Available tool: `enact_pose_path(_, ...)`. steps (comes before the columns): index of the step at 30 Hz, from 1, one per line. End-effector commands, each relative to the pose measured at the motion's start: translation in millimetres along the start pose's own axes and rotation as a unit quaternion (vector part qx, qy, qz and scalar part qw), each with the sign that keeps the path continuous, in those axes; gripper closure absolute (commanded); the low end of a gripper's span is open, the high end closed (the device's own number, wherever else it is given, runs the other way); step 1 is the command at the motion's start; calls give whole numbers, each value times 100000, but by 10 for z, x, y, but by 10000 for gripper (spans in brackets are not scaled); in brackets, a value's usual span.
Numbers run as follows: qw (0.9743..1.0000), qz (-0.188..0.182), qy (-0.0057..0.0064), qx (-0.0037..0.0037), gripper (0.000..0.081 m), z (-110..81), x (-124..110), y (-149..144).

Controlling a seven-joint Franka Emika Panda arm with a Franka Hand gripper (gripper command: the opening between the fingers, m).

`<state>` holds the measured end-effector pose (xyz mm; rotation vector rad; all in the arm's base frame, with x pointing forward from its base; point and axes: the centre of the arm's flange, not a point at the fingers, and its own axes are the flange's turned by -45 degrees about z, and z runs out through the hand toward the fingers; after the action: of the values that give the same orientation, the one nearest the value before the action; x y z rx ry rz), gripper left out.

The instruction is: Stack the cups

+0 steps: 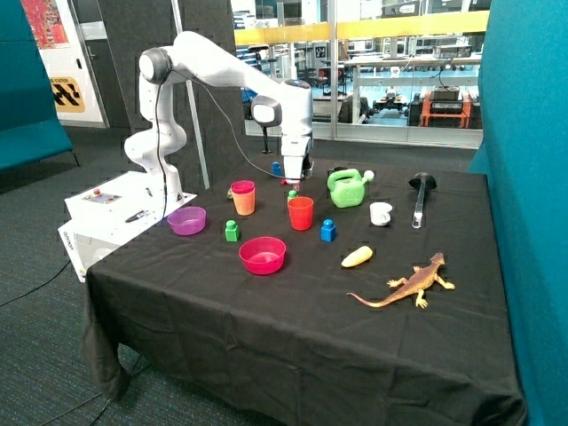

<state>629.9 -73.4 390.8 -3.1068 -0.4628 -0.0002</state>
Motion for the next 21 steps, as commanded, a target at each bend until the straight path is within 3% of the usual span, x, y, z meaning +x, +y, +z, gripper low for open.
enact_pose_path(1, 99999, -389, -10, -22, 354, 66, 110, 6)
enact_pose_path(21, 99997, 719, -10, -22, 362, 375, 70, 7)
